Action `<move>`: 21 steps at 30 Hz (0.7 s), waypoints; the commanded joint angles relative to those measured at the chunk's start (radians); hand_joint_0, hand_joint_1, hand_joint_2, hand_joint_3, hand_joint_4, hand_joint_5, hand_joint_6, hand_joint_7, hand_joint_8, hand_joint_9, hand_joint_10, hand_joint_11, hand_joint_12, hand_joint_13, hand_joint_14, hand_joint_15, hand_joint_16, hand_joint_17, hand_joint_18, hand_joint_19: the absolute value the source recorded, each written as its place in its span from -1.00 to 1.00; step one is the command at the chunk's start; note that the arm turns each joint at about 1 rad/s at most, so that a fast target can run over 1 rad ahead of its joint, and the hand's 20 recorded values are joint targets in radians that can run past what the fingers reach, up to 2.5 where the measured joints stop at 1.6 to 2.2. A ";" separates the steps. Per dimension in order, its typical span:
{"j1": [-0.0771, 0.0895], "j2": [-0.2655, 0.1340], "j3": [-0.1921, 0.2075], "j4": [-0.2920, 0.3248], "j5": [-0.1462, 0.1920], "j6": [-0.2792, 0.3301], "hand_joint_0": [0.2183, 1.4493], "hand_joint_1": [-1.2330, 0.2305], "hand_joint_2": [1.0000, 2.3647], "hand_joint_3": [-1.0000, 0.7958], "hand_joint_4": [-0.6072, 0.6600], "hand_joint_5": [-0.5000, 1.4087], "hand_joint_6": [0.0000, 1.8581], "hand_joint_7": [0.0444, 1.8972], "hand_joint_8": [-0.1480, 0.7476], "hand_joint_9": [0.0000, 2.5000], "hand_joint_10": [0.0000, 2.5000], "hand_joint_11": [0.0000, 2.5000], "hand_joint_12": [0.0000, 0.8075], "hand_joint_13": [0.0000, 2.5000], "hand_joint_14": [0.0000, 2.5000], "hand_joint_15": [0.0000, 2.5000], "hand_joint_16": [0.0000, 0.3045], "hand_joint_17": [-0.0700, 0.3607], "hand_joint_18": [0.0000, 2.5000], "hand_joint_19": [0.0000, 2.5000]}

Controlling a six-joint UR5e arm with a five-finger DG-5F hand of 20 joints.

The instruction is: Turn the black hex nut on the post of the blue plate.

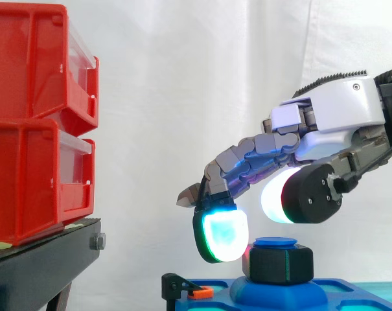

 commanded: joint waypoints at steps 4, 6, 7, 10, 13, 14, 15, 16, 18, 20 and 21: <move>-0.017 0.000 0.001 -0.001 -0.020 -0.003 -0.60 0.15 -1.00 -0.44 0.27 -0.68 -0.46 0.24 -0.12 -0.79 -1.00 -1.00 -0.05 -0.74 -1.00 -0.91 -0.60 -0.04 -0.86 -0.85; -0.025 0.000 -0.001 -0.001 -0.030 -0.003 -0.60 0.15 -1.00 -0.44 0.27 -0.68 -0.46 0.24 -0.12 -0.79 -1.00 -1.00 -0.05 -0.74 -1.00 -0.92 -0.60 -0.04 -0.86 -0.85; -0.028 0.000 -0.001 -0.001 -0.035 -0.005 -0.60 0.15 -1.00 -0.44 0.27 -0.68 -0.46 0.25 -0.12 -0.79 -1.00 -1.00 -0.05 -0.74 -1.00 -0.91 -0.60 -0.04 -0.86 -0.86; -0.034 0.000 -0.001 0.002 -0.047 -0.006 -0.60 0.16 -1.00 -0.44 0.27 -0.68 -0.46 0.24 -0.12 -0.79 -1.00 -1.00 -0.06 -0.74 -1.00 -0.92 -0.60 -0.04 -0.86 -0.85; -0.040 0.000 -0.001 0.002 -0.057 -0.006 -0.61 0.17 -1.00 -0.44 0.27 -0.68 -0.46 0.25 -0.11 -0.79 -1.00 -1.00 -0.05 -0.74 -1.00 -0.91 -0.60 -0.04 -0.86 -0.86; -0.045 0.000 -0.001 0.002 -0.063 -0.006 -0.61 0.17 -1.00 -0.44 0.27 -0.68 -0.46 0.25 -0.11 -0.79 -1.00 -0.99 -0.05 -0.74 -1.00 -0.92 -0.60 -0.03 -0.86 -0.85; -0.046 0.000 -0.001 0.002 -0.066 -0.006 -0.61 0.17 -1.00 -0.44 0.27 -0.68 -0.46 0.25 -0.11 -0.79 -1.00 -1.00 -0.05 -0.74 -1.00 -0.92 -0.60 -0.03 -0.86 -0.86; -0.049 0.000 0.001 0.002 -0.070 -0.006 -0.62 0.18 -1.00 -0.44 0.27 -0.68 -0.46 0.25 -0.11 -0.79 -1.00 -0.99 -0.05 -0.74 -1.00 -0.91 -0.59 -0.03 -0.86 -0.85; -0.057 0.000 -0.001 0.004 -0.084 -0.006 -0.63 0.18 -1.00 -0.44 0.27 -0.68 -0.46 0.25 -0.11 -0.79 -1.00 -1.00 -0.04 -0.74 -1.00 -0.92 -0.59 -0.02 -0.86 -0.85; -0.062 0.000 -0.001 0.004 -0.092 -0.006 -0.63 0.19 -1.00 -0.44 0.28 -0.68 -0.46 0.25 -0.11 -0.79 -1.00 -1.00 -0.04 -0.74 -1.00 -0.92 -0.59 -0.02 -0.86 -0.85; -0.065 0.001 -0.001 0.004 -0.095 -0.006 -0.63 0.20 -1.00 -0.44 0.28 -0.68 -0.46 0.25 -0.10 -0.79 -1.00 -1.00 -0.04 -0.74 -1.00 -0.92 -0.59 -0.02 -0.86 -0.85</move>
